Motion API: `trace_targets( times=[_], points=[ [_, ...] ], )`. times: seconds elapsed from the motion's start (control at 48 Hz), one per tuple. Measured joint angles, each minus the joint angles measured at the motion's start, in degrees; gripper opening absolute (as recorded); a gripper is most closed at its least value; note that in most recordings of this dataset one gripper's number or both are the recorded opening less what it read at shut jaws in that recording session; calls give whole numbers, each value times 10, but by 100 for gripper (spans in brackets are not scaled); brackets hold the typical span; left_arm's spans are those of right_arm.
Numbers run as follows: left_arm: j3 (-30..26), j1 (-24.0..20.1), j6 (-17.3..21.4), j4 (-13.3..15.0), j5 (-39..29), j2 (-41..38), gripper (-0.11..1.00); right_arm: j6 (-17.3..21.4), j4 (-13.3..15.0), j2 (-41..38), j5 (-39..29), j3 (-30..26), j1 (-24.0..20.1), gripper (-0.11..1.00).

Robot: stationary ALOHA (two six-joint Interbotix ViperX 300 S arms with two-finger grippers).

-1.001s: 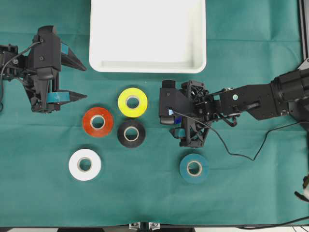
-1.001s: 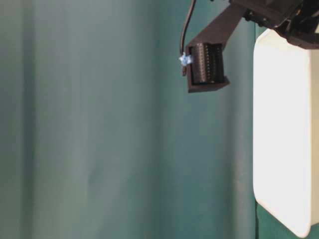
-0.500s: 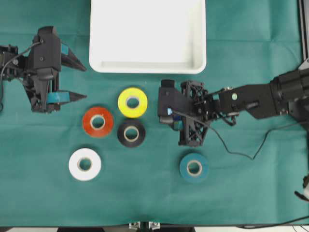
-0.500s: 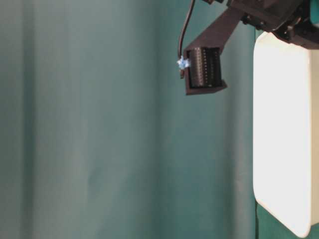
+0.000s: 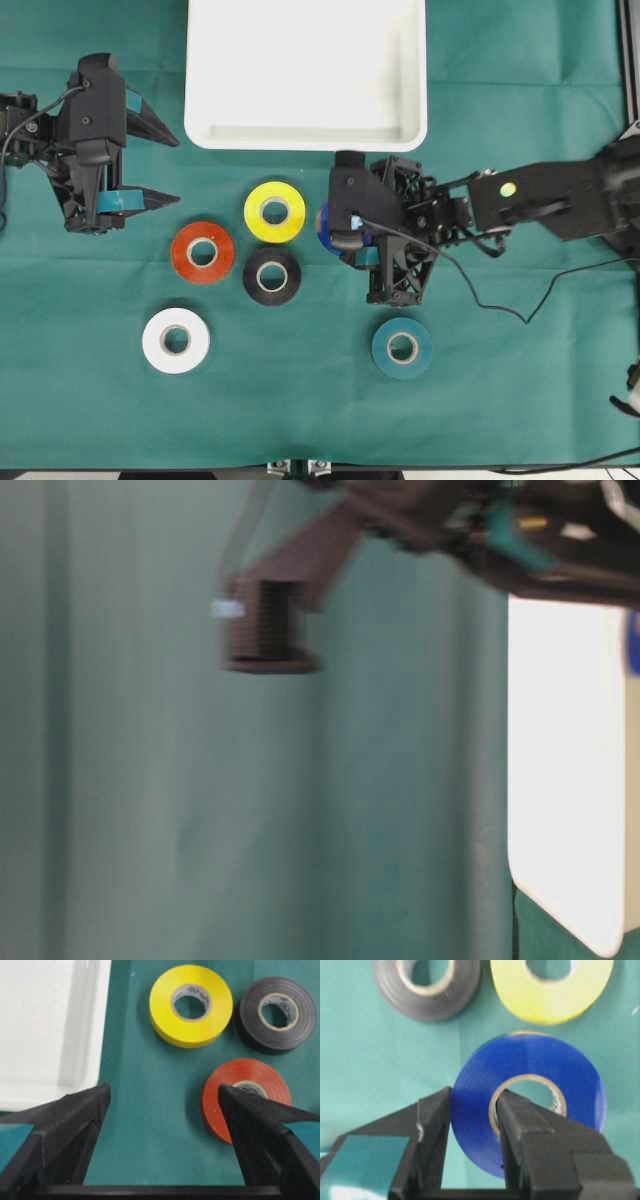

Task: Put the tape alternately from left to right into the white case.
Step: 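Lift the blue tape roll and carry it into the white tray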

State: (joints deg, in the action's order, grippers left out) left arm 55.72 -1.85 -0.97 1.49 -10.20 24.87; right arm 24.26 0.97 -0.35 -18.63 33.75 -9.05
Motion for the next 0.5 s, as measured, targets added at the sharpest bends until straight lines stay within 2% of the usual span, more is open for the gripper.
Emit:
trace_targets(
  times=[0.334,0.5],
  points=[
    [0,0,-1,1,0,0,76,-1,16,31,-20,-7,8,28],
    [0,0,-1,1,0,0,76,-1,19,30,-20,-7,34,28]
  ],
)
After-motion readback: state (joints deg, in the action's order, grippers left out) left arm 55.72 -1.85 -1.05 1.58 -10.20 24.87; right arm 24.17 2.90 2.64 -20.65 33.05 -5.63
